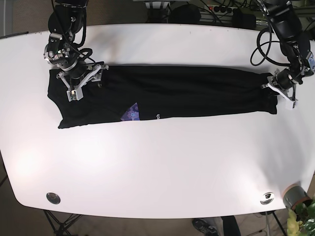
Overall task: Fold the T-shirt properly
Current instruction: 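Move the left gripper to the shirt end and grasp it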
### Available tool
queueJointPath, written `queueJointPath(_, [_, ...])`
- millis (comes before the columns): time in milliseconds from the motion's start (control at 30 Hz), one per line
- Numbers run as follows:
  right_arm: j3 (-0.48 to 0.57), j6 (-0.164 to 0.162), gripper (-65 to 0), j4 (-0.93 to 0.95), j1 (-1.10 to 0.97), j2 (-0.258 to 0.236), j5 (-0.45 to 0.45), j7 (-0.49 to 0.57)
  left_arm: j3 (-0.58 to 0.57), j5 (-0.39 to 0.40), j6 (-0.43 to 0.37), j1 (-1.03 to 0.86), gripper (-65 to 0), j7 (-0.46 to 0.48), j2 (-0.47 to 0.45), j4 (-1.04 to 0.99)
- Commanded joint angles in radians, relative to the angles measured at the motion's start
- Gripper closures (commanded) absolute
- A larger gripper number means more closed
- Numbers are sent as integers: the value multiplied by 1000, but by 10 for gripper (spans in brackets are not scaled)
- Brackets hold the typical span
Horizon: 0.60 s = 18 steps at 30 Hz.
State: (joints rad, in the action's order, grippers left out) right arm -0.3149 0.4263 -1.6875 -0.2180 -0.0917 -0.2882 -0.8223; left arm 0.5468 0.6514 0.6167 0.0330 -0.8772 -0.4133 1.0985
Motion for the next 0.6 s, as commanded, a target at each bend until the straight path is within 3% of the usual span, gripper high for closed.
queueJointPath(0, [-3, -2, -414, -9, -4, 10, 11, -24, 5, 6, -8, 11, 0, 6, -20, 110])
queueJointPath(233, [-2, -2, -414, -9, -5, 13, 11, -24, -27, 6, -13, -12, 0, -72, 1, 372])
queueJointPath(567, [0, -2, -414, -9, -4, 14, 11, -24, -87, 5, -14, -15, 0, -211, 169, 639])
